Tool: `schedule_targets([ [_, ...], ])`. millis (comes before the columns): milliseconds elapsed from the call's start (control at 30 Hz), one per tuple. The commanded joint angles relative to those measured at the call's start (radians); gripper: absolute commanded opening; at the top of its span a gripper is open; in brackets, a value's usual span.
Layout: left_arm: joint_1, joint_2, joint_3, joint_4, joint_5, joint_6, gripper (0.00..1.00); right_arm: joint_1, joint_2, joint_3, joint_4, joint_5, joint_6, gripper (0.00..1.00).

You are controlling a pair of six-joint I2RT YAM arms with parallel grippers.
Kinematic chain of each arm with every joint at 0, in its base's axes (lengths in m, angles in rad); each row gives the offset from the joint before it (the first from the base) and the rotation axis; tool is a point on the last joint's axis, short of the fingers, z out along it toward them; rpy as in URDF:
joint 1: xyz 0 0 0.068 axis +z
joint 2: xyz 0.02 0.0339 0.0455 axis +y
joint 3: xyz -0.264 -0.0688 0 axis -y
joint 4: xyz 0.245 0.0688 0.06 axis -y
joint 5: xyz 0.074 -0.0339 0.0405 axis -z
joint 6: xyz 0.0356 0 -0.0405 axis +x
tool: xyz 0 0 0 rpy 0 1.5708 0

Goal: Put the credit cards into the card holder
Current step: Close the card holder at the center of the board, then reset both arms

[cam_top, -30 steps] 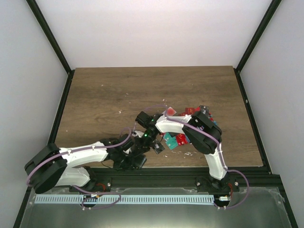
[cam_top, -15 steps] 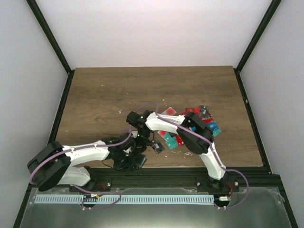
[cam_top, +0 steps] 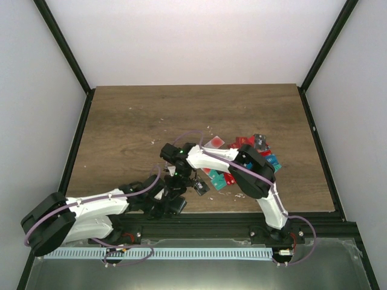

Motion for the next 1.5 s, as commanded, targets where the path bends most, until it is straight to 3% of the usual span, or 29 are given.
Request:
schedule_targets([
  [0, 0.027, -0.031, 0.019, 0.158, -0.161, 0.025, 0.04, -0.056, -0.058, -0.085, 0.089, 0.141, 0.007, 0.06],
  [333, 0.110, 0.180, 0.195, 0.174, -0.124, 0.131, 0.04, -0.277, -0.365, -0.231, 0.097, 0.154, -0.036, 0.18],
  [433, 0.128, 0.225, 0.268, 0.129, -0.122, 0.178, 0.04, -0.360, -0.441, -0.277, 0.104, 0.151, -0.055, 0.20],
  [533, 0.136, 0.232, 0.321, 0.057, -0.132, 0.214, 0.04, -0.431, -0.524, -0.306, 0.125, 0.166, -0.073, 0.30],
  [767, 0.140, 0.115, 0.410, -0.154, -0.144, 0.268, 0.12, -0.559, -0.760, -0.358, 0.214, 0.316, -0.128, 0.78],
  [867, 0.148, 0.049, 0.501, -0.259, -0.212, 0.276, 0.22, -0.571, -0.854, -0.378, 0.265, 0.426, -0.173, 0.99],
  [1067, 0.192, 0.023, 0.724, -0.436, -0.425, 0.308, 0.41, -0.574, -0.988, -0.394, 0.315, 0.674, -0.227, 1.00],
  [1200, 0.227, -0.002, 0.832, -0.471, -0.631, 0.354, 0.62, -0.573, -1.054, -0.401, 0.370, 0.761, -0.275, 1.00],
  [1367, 0.252, -0.107, 0.788, -0.327, -0.892, 0.502, 0.88, -0.574, -1.160, -0.555, 0.529, 0.844, -0.427, 1.00],
  [1467, 0.257, -0.222, 0.633, -0.078, -0.973, 0.648, 0.90, -0.574, -1.276, -0.729, 0.648, 0.991, -0.432, 1.00],
])
